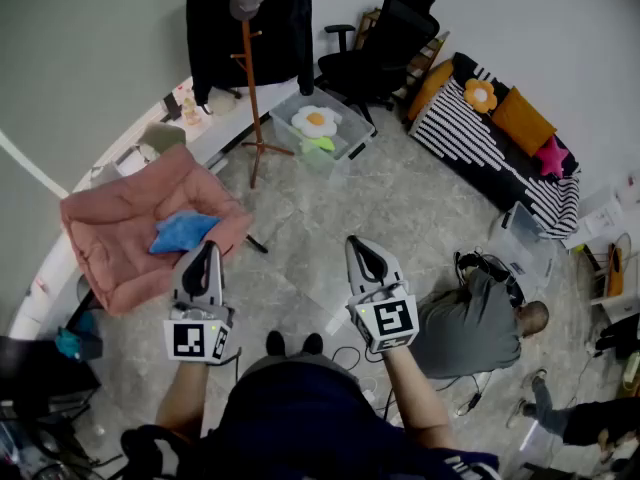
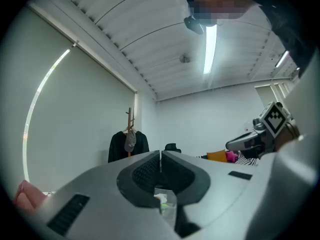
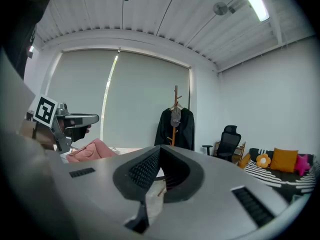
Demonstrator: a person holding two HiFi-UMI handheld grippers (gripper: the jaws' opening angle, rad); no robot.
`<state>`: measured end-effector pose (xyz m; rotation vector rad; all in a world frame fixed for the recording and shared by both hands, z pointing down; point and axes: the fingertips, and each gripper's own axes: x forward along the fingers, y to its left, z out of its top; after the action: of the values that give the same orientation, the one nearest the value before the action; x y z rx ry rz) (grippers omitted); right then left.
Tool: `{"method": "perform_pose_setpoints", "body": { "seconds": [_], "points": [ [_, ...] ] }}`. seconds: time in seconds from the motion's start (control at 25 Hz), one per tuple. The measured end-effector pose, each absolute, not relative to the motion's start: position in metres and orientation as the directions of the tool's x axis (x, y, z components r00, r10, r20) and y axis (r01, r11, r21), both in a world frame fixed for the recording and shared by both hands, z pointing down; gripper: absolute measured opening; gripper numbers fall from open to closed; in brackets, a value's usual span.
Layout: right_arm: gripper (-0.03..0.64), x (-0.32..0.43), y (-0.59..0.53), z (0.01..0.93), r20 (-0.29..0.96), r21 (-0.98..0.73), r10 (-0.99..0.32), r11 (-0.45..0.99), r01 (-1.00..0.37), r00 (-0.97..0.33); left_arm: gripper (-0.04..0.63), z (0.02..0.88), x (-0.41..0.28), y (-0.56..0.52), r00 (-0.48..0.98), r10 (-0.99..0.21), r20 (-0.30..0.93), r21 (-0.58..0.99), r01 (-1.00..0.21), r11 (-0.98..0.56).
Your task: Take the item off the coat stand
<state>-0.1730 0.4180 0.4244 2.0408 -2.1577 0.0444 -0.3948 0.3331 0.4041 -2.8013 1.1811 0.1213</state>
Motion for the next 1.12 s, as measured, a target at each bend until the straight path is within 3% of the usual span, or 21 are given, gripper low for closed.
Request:
{"method": "perform_pose_setpoints", "body": {
  "seconds": [0.92,1.12],
  "points": [
    [0.017,-0.165,0.415,0.429,0.142,0.143,-0.988,0.085,-0.986,-0.064,0.037,0.406,-0.369,0.331,0.727,-0.677,-0.115,-0.061,-0.685,-0.726],
    [0.018,-0.161,0.413,0.426,0.155,0.169,-0.986,0.089,-0.982,-0.063,0.153,0.406,-0.358,0.327,0.747,-0.656,-0.105,-0.063,-0.664,-0.745]
  ]
}}
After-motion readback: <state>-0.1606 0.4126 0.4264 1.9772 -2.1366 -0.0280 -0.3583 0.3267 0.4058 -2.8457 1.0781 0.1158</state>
